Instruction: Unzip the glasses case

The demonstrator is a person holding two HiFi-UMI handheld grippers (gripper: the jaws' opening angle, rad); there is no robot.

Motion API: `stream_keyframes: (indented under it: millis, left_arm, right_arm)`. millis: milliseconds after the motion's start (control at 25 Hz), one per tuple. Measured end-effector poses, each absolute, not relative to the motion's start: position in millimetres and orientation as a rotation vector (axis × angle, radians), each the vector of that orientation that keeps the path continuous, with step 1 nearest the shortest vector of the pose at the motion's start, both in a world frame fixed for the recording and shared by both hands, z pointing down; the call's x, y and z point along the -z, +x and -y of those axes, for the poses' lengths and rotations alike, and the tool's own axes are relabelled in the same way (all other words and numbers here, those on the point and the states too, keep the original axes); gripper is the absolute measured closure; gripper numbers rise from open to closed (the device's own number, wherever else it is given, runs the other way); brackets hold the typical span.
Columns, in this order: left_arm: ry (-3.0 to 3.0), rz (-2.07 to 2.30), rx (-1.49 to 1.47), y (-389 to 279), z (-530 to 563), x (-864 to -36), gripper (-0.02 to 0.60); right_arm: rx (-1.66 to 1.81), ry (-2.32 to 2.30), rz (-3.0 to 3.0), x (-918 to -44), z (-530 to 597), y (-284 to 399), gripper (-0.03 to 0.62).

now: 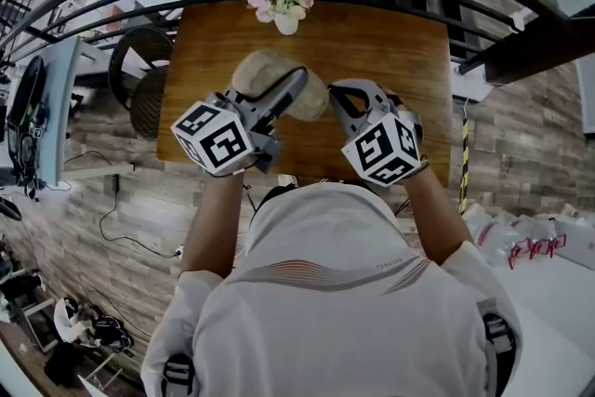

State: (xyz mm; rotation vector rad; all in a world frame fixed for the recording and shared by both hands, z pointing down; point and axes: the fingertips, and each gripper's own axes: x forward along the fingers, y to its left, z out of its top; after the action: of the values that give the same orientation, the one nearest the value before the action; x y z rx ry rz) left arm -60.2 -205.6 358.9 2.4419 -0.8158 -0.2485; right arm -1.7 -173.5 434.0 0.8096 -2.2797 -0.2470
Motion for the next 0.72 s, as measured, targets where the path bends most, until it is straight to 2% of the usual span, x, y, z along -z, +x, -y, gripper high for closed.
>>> stream_keyframes:
  millis: [720]
  left_arm:
    - [2.632, 0.463, -0.508, -11.4, 147.7, -419.5, 0.295]
  right_arm:
    - [0.622, 0.719, 2.210, -407.2, 165.1, -11.6, 0.546]
